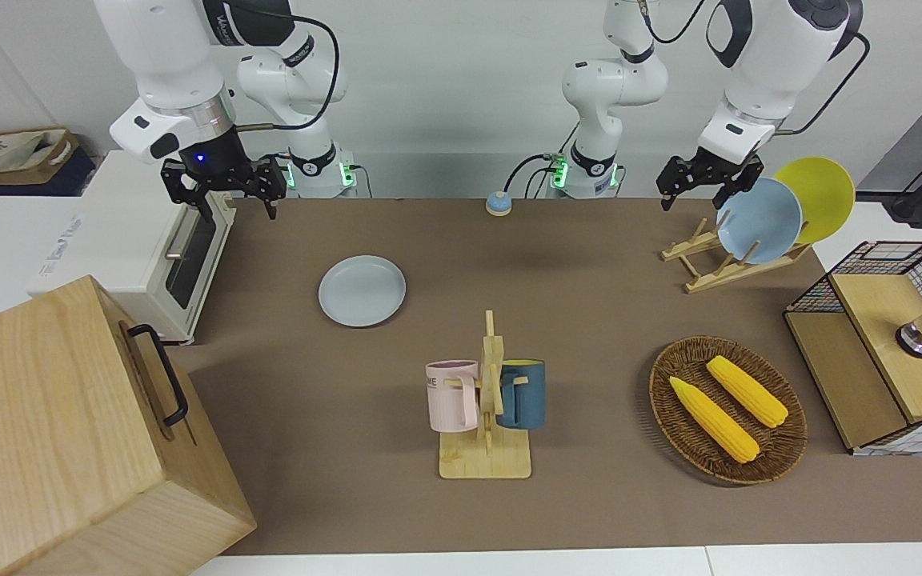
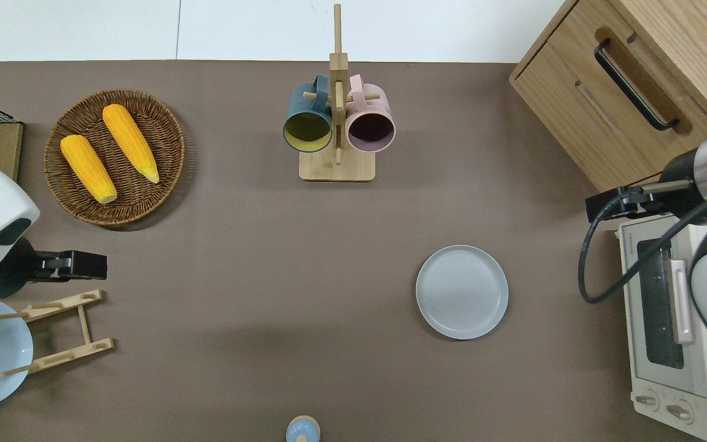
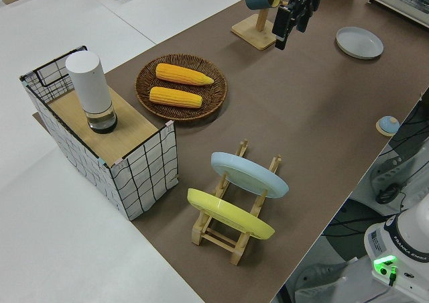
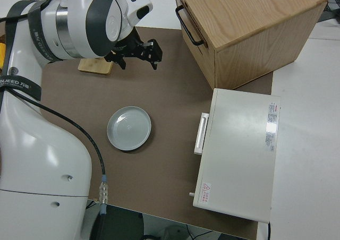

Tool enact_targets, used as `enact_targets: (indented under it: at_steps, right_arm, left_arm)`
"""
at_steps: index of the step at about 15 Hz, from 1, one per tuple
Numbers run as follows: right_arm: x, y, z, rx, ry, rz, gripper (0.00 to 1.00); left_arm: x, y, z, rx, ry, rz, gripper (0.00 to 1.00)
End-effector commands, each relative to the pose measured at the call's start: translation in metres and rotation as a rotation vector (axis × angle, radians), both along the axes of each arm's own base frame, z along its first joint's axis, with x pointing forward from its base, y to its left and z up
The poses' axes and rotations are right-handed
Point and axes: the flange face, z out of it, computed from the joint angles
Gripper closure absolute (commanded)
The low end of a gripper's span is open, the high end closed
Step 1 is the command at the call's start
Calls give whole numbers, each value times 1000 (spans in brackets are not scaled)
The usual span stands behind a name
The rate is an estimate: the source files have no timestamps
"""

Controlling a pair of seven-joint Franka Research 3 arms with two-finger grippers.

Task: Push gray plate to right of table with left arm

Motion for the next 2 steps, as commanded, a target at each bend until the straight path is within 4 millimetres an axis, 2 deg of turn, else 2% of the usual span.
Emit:
enact_targets:
  at_steps: [1, 2]
  right_arm:
    - [-3, 0, 3, 6, 4, -4, 17]
    - [-3, 0, 3, 6, 4, -4, 17]
  left_arm:
    - [2, -3, 6, 16, -22, -21, 5]
    - [3, -4, 7, 16, -28, -23, 5]
